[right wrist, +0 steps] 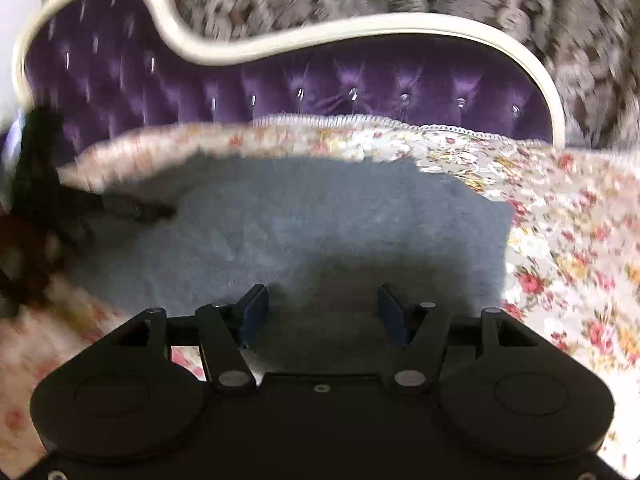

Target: Fold small clothes

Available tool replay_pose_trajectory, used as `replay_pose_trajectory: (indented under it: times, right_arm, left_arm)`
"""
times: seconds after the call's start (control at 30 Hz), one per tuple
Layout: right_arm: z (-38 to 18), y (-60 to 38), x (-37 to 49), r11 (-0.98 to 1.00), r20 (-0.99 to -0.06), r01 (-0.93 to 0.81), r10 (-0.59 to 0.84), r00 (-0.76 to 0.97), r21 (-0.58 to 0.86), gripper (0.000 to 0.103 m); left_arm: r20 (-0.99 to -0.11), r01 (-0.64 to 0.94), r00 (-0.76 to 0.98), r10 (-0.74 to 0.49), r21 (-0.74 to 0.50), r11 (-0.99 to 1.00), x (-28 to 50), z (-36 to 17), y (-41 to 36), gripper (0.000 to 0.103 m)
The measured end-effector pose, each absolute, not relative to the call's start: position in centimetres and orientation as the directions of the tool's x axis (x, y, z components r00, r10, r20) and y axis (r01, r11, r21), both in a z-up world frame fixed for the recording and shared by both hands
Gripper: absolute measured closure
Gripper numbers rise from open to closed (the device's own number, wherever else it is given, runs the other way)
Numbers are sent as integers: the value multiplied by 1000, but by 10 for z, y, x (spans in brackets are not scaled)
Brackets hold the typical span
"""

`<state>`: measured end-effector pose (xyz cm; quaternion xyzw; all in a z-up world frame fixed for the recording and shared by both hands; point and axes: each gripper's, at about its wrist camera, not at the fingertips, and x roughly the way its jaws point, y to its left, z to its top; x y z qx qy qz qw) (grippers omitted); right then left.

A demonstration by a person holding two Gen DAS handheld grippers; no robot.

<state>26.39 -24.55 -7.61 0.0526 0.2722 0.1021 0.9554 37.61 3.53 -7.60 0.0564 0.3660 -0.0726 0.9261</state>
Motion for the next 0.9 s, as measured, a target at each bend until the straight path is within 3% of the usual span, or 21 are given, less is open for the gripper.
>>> replay_pose_trajectory:
  times: [0.07,0.23,0.37,0.57,0.7,0.9]
  right_arm:
    - [-70,-271,264,966,-479,-115,216,851,231,18]
    - [-79,-321,284,926,-514,-49,252,820,376,10]
    - [-99,-340,301,877,-533,-26,315,785,480,9]
    - [-106,-336,323,792,-473,-127,476,741,597,8]
    - [-111,-334,340,752,-452,-123,510,732,648,5]
    - [-109,-328,343,786,-489,-138,501,714,603,5]
  left_arm:
    - [-685,176,723,-94,52,983,376,-76,35,18]
    - [-685,175,722,-94,49,983,376,-76,36,18]
    - [-689,174,719,-92,50,983,376,-76,36,18]
    - [-693,168,716,-86,52,984,377,-76,35,18]
    - [-703,166,707,-81,53,985,379,-75,35,18]
    - [-743,186,663,-87,51,981,387,-62,35,21]
